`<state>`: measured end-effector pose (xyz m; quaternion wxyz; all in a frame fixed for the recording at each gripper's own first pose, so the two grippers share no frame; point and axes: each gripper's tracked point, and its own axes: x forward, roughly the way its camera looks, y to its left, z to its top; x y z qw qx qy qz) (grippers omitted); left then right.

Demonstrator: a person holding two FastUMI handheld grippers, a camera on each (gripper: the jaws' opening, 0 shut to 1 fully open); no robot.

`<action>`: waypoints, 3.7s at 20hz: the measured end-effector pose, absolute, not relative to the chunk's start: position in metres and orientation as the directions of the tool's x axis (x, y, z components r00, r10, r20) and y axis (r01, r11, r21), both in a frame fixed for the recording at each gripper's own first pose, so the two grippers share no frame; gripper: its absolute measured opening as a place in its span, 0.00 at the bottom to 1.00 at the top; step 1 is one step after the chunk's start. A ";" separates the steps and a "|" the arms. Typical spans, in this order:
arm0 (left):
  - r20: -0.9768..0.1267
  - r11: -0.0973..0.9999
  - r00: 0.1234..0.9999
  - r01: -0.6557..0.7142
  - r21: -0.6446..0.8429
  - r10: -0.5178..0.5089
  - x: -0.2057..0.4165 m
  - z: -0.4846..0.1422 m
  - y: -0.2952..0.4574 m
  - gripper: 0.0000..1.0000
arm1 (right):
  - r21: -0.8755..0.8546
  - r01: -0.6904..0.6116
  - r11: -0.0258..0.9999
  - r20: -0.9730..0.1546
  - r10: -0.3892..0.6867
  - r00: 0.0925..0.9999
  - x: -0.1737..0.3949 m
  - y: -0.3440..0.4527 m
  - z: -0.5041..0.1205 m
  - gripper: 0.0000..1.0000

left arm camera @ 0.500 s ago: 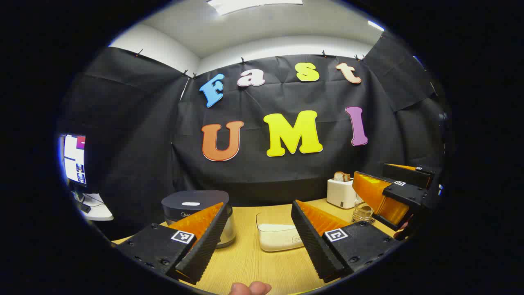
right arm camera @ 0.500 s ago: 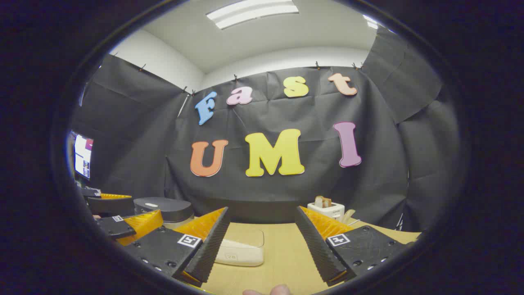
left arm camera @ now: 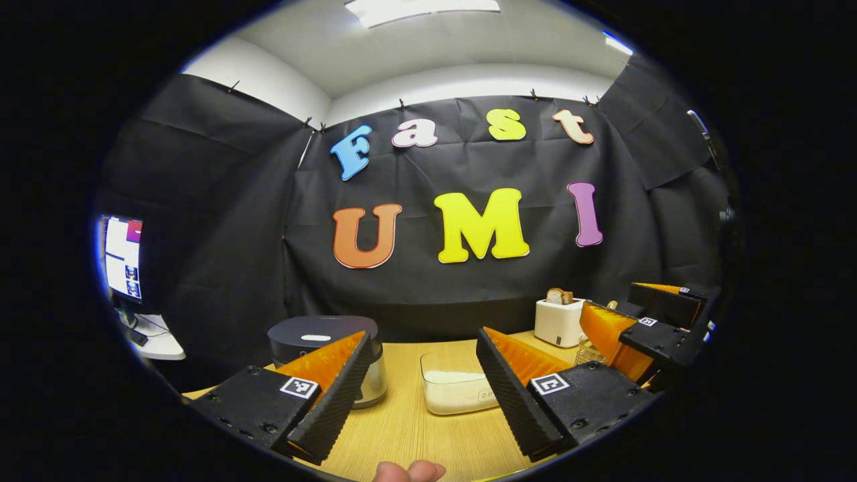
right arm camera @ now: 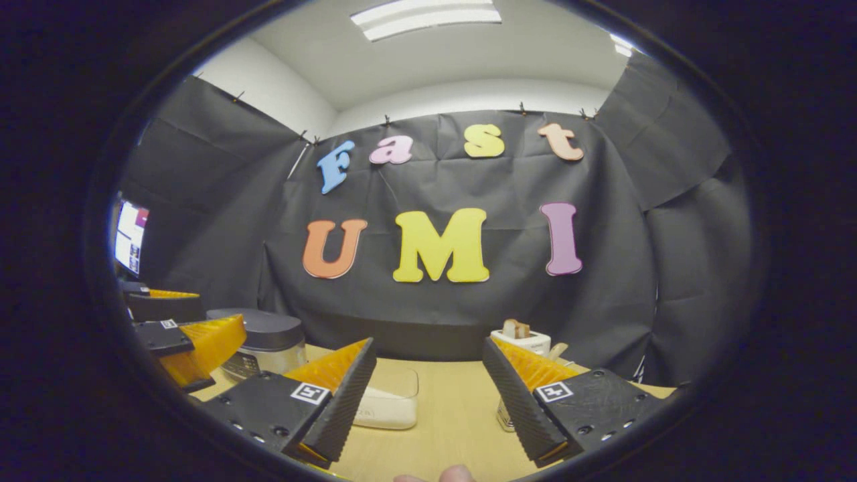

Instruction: Close the left gripper, press the button to open the rice cooker; take a wooden spoon from the chopstick holder with the right hand, scoop a spoonful of rice and pour it into the rice cooker, then put the wooden spoon back into the chopstick holder.

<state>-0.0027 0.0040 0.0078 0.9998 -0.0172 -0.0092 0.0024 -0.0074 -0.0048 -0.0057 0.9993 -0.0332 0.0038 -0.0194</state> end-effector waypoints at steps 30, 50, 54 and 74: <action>-0.145 0.987 0.977 -0.158 -0.004 0.156 0.037 -0.009 0.063 0.99 | 0.038 -0.040 0.998 -0.073 0.043 0.996 0.014 -0.060 -0.033 0.95; -0.568 0.980 0.812 -0.193 -0.044 0.134 0.145 -0.065 0.184 0.24 | 0.098 -0.033 0.995 -0.136 0.046 0.990 0.039 -0.092 -0.067 0.95; -0.600 0.979 0.792 -0.193 -0.068 0.114 0.152 -0.078 0.182 0.09 | 0.114 -0.023 0.993 -0.140 0.039 0.989 0.042 -0.100 -0.072 0.95; -0.570 0.972 0.812 -0.216 -0.092 0.126 0.154 -0.087 0.180 0.03 | 0.161 -0.037 0.986 -0.154 0.062 0.986 0.043 -0.093 -0.085 0.92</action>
